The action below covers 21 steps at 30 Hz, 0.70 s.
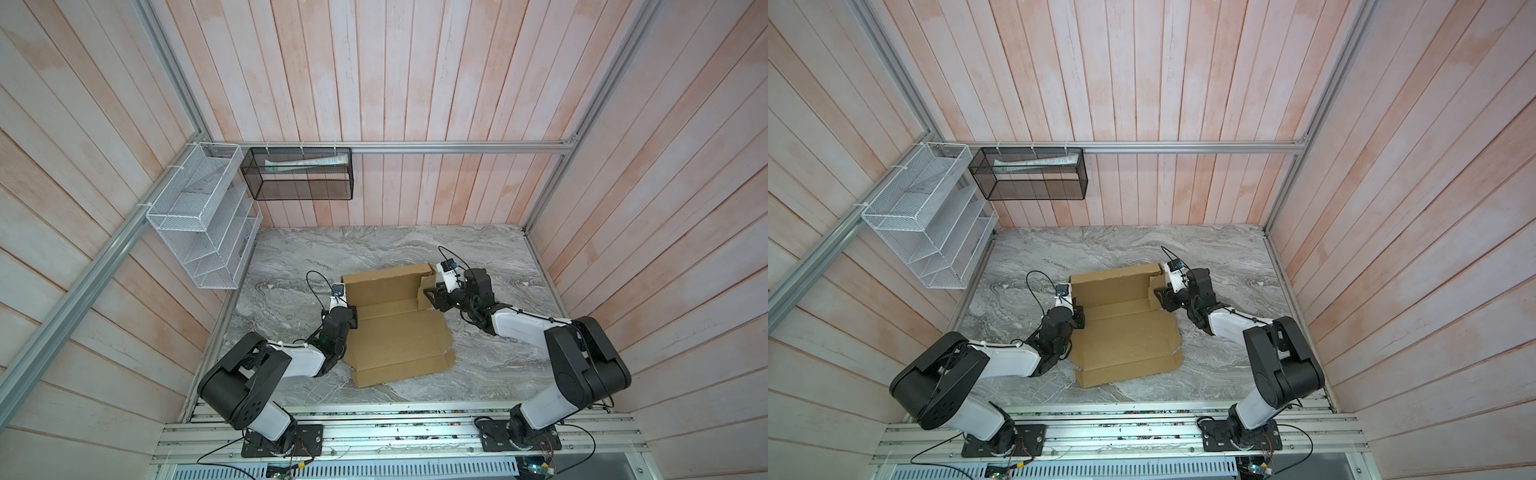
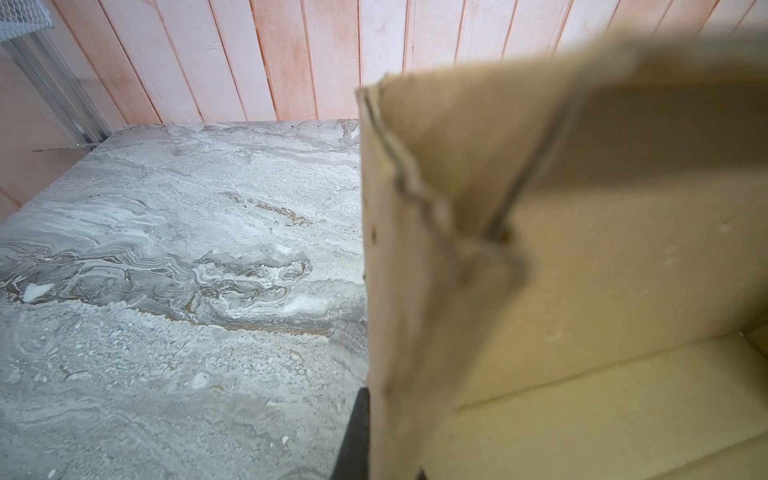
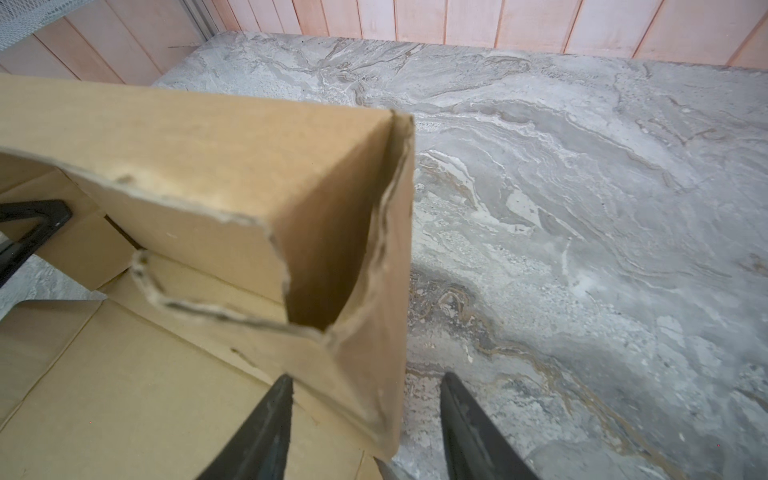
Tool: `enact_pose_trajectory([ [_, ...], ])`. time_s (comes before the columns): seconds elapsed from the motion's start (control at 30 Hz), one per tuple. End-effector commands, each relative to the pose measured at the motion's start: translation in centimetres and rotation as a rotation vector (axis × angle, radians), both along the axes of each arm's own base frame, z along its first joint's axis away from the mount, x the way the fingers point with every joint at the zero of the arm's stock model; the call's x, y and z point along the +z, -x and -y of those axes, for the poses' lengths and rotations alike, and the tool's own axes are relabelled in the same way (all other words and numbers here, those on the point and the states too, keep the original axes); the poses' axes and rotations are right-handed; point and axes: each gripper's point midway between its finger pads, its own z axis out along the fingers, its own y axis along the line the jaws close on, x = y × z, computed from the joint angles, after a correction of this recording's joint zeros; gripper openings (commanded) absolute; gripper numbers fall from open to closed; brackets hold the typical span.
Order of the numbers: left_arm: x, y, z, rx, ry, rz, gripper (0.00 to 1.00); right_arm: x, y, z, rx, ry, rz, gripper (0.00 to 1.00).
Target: Fold the paper box
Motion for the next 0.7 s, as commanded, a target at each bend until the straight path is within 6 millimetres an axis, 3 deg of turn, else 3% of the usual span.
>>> enact_pose_trajectory([
  [0.0,0.4,-0.1,0.6,-0.024,0.015,0.019,0.00,0.2,-0.8,-0.6,-0.012,0.017,0.014,0.56],
  [0.67,0.5,0.0,0.7,-0.031,0.016,0.020,0.00,-0.2,-2.6,-1.5,-0.152,0.030,0.024,0.50],
])
